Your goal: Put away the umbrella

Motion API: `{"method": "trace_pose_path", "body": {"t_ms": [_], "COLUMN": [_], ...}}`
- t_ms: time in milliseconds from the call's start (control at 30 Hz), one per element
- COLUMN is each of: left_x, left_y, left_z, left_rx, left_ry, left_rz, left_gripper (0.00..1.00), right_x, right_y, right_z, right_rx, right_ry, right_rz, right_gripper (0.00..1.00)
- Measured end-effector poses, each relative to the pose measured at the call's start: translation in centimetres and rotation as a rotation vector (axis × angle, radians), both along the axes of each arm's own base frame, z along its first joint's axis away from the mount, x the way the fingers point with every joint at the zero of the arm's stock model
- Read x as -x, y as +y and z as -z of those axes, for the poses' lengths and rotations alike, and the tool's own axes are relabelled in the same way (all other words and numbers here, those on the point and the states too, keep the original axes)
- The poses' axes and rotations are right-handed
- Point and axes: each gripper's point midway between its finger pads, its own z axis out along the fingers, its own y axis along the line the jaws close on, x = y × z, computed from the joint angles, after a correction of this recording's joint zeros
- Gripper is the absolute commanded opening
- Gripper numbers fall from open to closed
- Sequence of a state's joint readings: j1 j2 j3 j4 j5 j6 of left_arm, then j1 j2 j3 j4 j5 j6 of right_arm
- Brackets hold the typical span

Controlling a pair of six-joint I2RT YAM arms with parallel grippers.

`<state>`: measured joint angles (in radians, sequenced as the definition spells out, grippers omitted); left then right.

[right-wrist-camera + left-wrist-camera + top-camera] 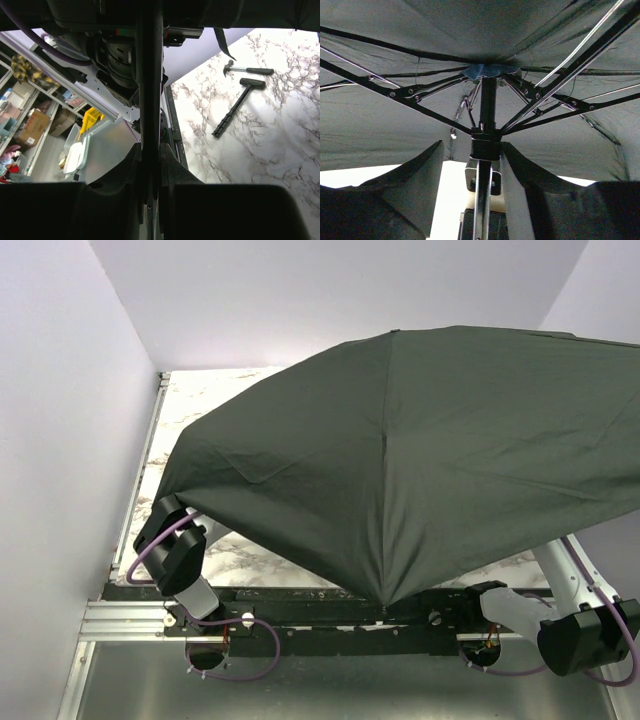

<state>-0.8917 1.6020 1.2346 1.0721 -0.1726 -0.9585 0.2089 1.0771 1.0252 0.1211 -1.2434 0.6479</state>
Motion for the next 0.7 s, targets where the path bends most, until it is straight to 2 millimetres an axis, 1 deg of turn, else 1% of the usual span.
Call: {"method": "trace_pose_path", "body": {"t_ms": [100, 200, 233, 300, 367, 433, 567, 700], "left_x": [-0.2, -0.5, -0.6, -0.7, -0.5, -0.3, 0.2, 0.1], "left_y": [-0.2, -0.2, -0.1, -0.1, -0.2, -0.2, -1.1, -1.1], "left_z": [0.0, -0.2, -0.2, -0.2, -0.3, -0.4, 0.3, 1.0], "left_rx": [0.007, 0.015, 0.019, 0.024, 0.030, 0.031, 0.015, 0.010], "left_ry": [0.007, 0.009, 0.011, 0.014, 0.012, 0.006, 0.015, 0.018], "left_rz": [0.006, 0.008, 0.010, 0.015, 0.026, 0.037, 0.082, 0.082], "left_gripper": [0.39, 0.38, 0.36, 0.23, 0.00, 0.00, 0.00, 0.00], "right_x": [0.0, 0.0, -0.1, -0.1, -0.1, -0.3, -0.9, -1.1], "right_y": [0.0, 0.0, 0.0, 0.0, 0.0, 0.0, -0.3, -0.4], "right_z": [0.2, 0.4, 0.4, 0.4, 0.4, 0.4, 0.2, 0.8], "right_rx": [0.000, 0.001, 0.001, 0.001, 0.000, -0.002, -0.005, 0.014], "right_ry": [0.008, 0.015, 0.015, 0.016, 0.019, 0.021, -0.001, -0.008], "right_rz": [0.001, 0.001, 0.002, 0.002, 0.003, 0.015, 0.045, 0.060], "right_gripper": [0.01, 0.01, 0.01, 0.01, 0.01, 0.01, 0.01, 0.01]}}
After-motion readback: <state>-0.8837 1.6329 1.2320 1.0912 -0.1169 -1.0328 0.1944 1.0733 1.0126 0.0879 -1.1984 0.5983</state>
